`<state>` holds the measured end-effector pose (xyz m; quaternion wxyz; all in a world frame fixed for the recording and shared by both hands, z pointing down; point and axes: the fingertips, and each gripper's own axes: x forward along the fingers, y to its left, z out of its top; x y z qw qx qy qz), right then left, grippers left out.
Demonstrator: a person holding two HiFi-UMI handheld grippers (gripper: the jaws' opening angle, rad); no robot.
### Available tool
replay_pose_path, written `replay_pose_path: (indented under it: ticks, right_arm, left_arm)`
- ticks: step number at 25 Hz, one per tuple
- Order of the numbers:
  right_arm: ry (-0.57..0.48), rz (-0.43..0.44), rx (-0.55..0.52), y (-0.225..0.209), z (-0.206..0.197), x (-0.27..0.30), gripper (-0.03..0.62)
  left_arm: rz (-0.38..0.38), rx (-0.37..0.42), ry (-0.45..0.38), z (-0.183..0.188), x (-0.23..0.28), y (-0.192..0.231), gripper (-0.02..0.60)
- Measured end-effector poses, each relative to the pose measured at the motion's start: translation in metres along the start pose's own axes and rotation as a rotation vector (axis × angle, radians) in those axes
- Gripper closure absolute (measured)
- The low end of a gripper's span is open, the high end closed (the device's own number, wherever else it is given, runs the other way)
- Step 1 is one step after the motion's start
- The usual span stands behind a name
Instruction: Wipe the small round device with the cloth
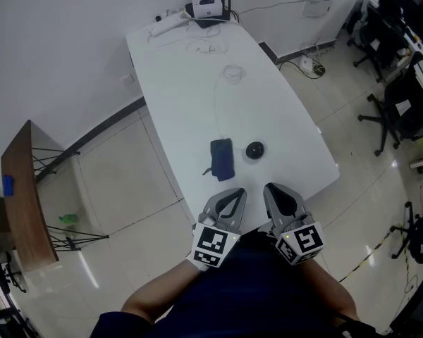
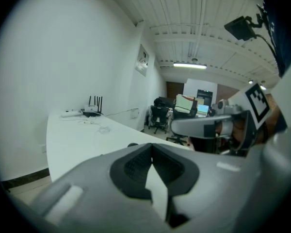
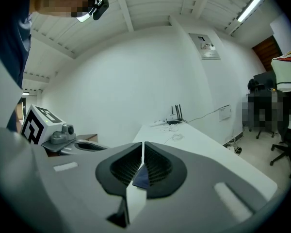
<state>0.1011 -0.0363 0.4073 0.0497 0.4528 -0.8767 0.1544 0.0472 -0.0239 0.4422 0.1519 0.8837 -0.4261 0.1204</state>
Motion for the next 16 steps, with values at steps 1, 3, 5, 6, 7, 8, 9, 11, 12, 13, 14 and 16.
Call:
replay_pose_path:
  ticks: [1,3,5,6,7,8,9,11,12,13,14,16]
  right_arm:
    - [0.001,0.000,-0.002,0.0004,-0.0001,-0.0002,0.571]
    - [0.004,-0.002,-0.006,0.0013,-0.0015,-0.0001,0.571]
    - [0.009,-0.005,-0.012,0.0021,-0.0032,-0.0002,0.572]
    - [0.010,-0.006,-0.015,0.0026,-0.0040,-0.0002,0.572]
    - [0.012,-0.007,-0.017,0.0031,-0.0046,-0.0001,0.574]
    - [0.013,-0.010,-0.017,0.0034,-0.0053,0.0001,0.573]
    - [0.015,-0.013,-0.016,0.0036,-0.0060,0.0002,0.574]
    - [0.017,-0.022,-0.011,0.0040,-0.0065,0.0003,0.574]
    - [0.016,-0.026,-0.011,0.0046,-0.0061,0.0006,0.574]
    - [0.016,-0.029,-0.011,0.0054,-0.0061,0.0009,0.574]
    - [0.016,-0.032,-0.011,0.0062,-0.0064,0.0014,0.574]
    - [0.017,-0.037,-0.012,0.0080,-0.0075,0.0026,0.576]
  left_arm:
    - [0.000,0.000,0.001,-0.0003,0.0001,0.0000,0.580]
    - [-0.002,0.002,0.003,-0.0011,0.0002,-0.0001,0.580]
    - [-0.006,0.004,0.006,-0.0023,0.0002,-0.0005,0.580]
    - [-0.008,0.005,0.008,-0.0030,0.0001,-0.0005,0.580]
    - [-0.010,0.005,0.009,-0.0037,-0.0002,-0.0001,0.580]
    - [-0.011,0.005,0.010,-0.0042,-0.0005,0.0007,0.580]
    - [-0.011,0.005,0.011,-0.0044,-0.0009,0.0016,0.580]
    - [-0.014,0.004,0.011,-0.0042,-0.0019,0.0033,0.580]
    - [-0.015,0.005,0.011,-0.0042,-0.0025,0.0040,0.580]
    - [-0.016,0.005,0.011,-0.0043,-0.0032,0.0048,0.580]
    - [-0.018,0.006,0.010,-0.0044,-0.0038,0.0057,0.580]
    - [-0.021,0.007,0.008,-0.0045,-0.0050,0.0076,0.580]
